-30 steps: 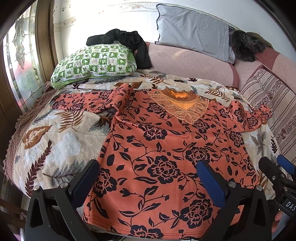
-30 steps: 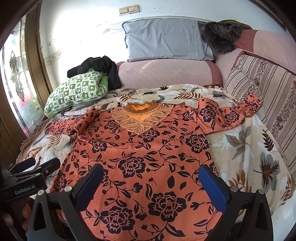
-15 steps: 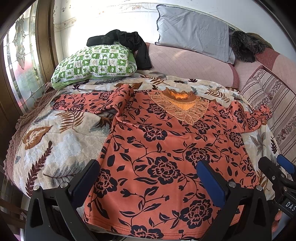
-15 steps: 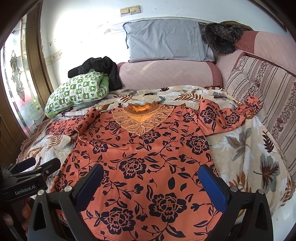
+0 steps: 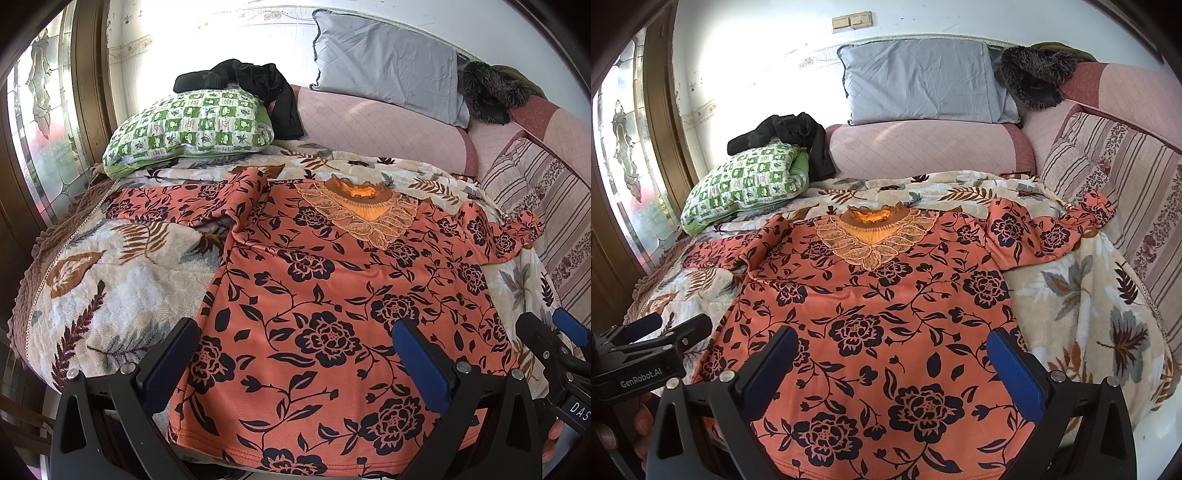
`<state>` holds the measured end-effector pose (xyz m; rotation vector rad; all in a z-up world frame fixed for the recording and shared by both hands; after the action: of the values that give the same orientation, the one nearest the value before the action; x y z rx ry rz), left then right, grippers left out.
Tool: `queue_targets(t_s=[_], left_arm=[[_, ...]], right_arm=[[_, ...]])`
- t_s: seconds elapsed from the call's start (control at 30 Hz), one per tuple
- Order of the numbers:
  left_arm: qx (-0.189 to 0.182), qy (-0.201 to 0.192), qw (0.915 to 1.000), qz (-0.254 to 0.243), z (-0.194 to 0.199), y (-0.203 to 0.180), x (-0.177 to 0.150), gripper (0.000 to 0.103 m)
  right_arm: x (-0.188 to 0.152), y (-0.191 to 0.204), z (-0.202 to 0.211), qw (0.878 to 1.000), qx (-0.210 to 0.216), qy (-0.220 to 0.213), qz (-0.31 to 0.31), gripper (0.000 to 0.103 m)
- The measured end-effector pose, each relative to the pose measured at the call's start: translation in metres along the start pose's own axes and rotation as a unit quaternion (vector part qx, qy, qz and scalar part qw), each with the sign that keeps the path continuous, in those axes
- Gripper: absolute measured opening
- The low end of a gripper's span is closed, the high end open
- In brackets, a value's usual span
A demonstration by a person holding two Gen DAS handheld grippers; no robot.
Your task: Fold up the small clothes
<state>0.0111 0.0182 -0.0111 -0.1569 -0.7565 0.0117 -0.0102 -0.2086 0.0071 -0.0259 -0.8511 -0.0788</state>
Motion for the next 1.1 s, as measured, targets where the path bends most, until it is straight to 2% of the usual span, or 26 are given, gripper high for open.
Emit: queue_targets(t_s=[0.47, 0.53, 0.63, 0.7, 0.8, 0.87, 0.93, 1.0, 1.1], left_arm=[[0.0, 0.01, 1.0, 0.001, -0.008, 0.002, -0.005, 0.103], [-0.005, 0.019, 0.9997, 0.011, -0.016, 0.011, -0.008, 0.103], [0.005, 0.043, 0.9987, 0.028, -0.035, 0.031, -0.016, 0.103], [0.013, 0.064, 0.9968, 0.044, -0.05, 0.046, -0.023, 0.103], [0.026, 0.093, 0.9932, 0.064, -0.073, 0.063, -0.032, 0.103], [0.033, 0.107, 0.9914, 0.068, -0.086, 0.068, -0.035, 0.103], [0.036, 0.116, 0.9908, 0.061, -0.097, 0.066, -0.036, 0.103], [0.038, 0.12, 0.9908, 0.05, -0.106, 0.062, -0.035, 0.103], [0.035, 0.119, 0.9914, 0.041, -0.117, 0.058, -0.03, 0.103]], right_arm=[[-0.002, -0.003, -0.005, 1.0, 0.005, 0.002, -0.003, 0.103], [-0.002, -0.011, -0.012, 0.999, 0.03, 0.011, -0.018, 0.103], [-0.002, -0.051, -0.032, 0.993, 0.064, 0.036, -0.087, 0.103], [-0.002, -0.093, -0.049, 0.984, 0.078, 0.05, -0.155, 0.103], [0.005, -0.168, -0.077, 0.96, 0.085, 0.058, -0.259, 0.103], [0.014, -0.221, -0.099, 0.94, 0.088, 0.047, -0.326, 0.103], [0.025, -0.274, -0.126, 0.915, 0.088, 0.041, -0.391, 0.103], [0.04, -0.32, -0.151, 0.896, 0.079, 0.036, -0.436, 0.102], [0.074, -0.378, -0.184, 0.885, 0.053, 0.013, -0.462, 0.102]])
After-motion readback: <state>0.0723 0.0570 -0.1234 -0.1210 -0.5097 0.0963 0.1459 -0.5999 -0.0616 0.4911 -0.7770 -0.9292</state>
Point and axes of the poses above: each gripper's, at about its wrist camera, not at the fingertips, and z roughly against the way its jaws point, y to its left, x to its top, the point moved 2 cm from there along -z, roughly the way its jaws point, and after that the axes turned 7 degrees about -x, right-handed, at the moved point
